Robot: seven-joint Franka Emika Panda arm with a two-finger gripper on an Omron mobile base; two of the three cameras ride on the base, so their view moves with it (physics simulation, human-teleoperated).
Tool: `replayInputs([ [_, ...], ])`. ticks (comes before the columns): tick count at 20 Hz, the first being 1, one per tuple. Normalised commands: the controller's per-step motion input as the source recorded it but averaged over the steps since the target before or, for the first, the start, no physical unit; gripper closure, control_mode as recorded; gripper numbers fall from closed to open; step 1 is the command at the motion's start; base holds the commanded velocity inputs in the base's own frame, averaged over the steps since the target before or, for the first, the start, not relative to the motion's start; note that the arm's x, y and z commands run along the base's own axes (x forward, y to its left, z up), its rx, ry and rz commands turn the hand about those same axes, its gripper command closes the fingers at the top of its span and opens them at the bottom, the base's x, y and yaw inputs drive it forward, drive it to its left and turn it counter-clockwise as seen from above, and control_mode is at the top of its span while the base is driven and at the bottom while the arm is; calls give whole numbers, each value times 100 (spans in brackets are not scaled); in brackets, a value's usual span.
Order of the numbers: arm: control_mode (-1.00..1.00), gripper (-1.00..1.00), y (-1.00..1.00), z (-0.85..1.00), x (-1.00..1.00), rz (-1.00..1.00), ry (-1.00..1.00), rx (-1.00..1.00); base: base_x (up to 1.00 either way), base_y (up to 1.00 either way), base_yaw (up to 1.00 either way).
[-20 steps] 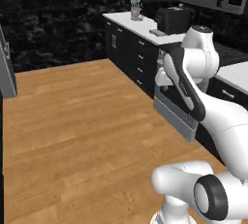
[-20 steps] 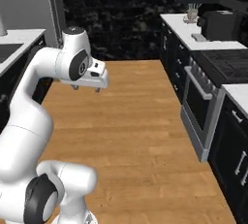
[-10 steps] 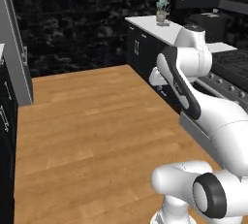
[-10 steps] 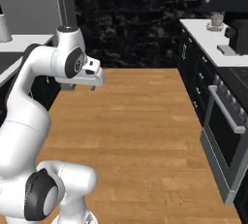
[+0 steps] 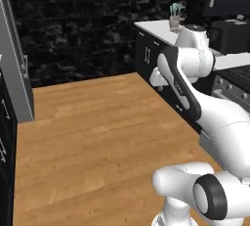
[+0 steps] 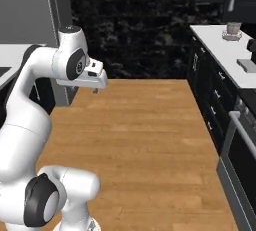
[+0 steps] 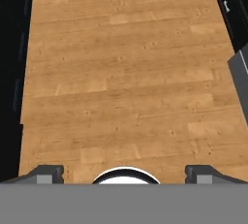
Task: Gather all objects into one cabinet and sort the glasses and bowls to opposite sides.
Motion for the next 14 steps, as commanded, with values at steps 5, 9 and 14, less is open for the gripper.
replayInputs([
  [5, 100, -100, 0, 0, 0, 0, 0, 0, 100, 24, 0],
  [9, 100, -100, 0, 0, 0, 0, 0, 0, 100, 18, 0],
  [14, 100, -100, 0, 0, 0, 0, 0, 0, 100, 5, -3],
])
